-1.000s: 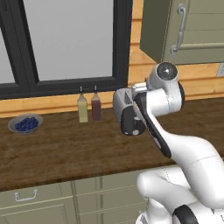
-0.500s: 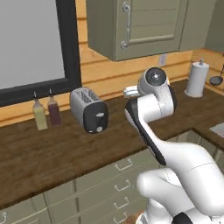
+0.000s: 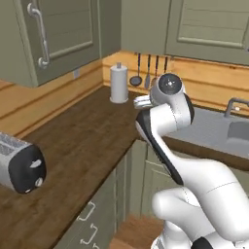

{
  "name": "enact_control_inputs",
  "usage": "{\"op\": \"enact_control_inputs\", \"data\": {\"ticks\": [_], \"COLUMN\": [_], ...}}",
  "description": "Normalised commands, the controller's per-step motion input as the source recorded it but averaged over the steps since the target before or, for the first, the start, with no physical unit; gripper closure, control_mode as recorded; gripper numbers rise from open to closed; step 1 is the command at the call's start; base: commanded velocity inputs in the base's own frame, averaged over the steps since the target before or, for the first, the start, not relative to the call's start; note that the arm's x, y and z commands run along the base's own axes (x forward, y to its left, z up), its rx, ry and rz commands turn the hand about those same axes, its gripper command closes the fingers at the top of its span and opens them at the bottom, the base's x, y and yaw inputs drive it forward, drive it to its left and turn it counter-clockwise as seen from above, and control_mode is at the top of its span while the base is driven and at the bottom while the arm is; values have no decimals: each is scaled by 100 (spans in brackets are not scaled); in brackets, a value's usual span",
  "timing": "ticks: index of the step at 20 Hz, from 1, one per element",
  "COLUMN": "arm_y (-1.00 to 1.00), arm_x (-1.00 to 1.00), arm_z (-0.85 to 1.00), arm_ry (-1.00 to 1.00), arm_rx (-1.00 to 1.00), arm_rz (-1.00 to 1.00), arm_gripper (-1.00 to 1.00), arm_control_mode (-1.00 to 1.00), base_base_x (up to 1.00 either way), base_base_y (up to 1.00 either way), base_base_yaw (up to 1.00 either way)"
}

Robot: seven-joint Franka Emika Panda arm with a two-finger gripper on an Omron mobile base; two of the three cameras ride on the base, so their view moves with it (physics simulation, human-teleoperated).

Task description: Start the toaster. Once the lever pops up, take the bread to the plate on the dining counter.

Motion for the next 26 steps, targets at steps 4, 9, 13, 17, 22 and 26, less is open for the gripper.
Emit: {"op": "enact_control_inputs", "data": {"ticks": [4,9,13,17,22,26], "arm_y": [0,0,0,0,0,0], "arm_x": [0,0,0,0,0,0], "arm_z": [0,0,0,0,0,0], "arm_ry": [0,0,0,0,0,0], "arm_rx": [0,0,0,0,0,0], "arm_rz": [0,0,0,0,0,0], "arm_gripper": [100,100,100,100,100,100], "arm_control_mode": [100,100,100,100,100,100], "base_base_x": [0,5,14,9,6,25], "base_base_y": [0,0,-3,-26,-67,-99], "base_base_yaw": [-96,-98,-92,-82,-64,-50]}}
